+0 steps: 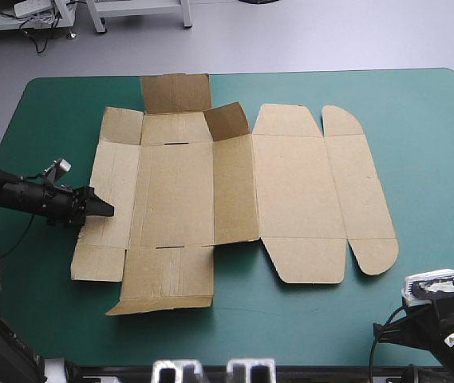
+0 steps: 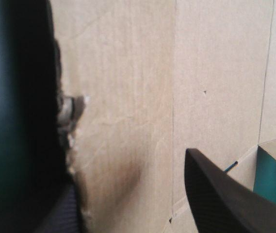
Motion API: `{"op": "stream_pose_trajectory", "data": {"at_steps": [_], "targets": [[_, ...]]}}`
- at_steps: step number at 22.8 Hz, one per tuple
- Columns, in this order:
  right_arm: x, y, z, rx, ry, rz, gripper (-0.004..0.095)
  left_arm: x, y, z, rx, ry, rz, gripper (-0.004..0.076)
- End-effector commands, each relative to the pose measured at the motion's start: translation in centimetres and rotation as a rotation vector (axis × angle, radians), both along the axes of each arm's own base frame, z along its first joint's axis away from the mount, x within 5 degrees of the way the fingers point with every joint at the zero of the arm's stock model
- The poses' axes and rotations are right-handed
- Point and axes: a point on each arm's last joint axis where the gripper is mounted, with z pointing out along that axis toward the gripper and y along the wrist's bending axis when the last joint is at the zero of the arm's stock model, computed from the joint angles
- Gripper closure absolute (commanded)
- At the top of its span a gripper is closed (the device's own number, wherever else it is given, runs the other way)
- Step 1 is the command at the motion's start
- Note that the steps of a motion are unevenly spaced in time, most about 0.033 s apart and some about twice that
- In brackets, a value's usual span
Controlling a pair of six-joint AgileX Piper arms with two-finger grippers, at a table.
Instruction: Fold the box
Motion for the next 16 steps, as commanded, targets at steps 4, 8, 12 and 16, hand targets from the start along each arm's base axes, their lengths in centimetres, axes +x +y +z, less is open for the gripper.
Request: {"op": "stream_pose_trajectory", "data": {"at_steps": [4,8,12,16], "targets": [[0.37,-0.04,0.88,0.0,-0.055,-0.004,0.0927,-0.54,-3.34,-1.93,0.009,0.125,-0.189,0.0305],[0.37,-0.04,0.88,0.0,-0.055,-0.004,0.0927,-0.46,-3.41,-1.87,-0.004,0.185,-0.112,0.0339],[0.37,-0.04,0.88,0.0,-0.055,-0.004,0.0927,-0.45,-3.42,-1.86,-0.009,0.246,-0.045,0.0729],[0.39,-0.02,0.9,0.002,-0.057,-0.004,0.0927,-0.35,-3.45,-1.22,-0.007,0.216,-0.048,0.0734]]}}
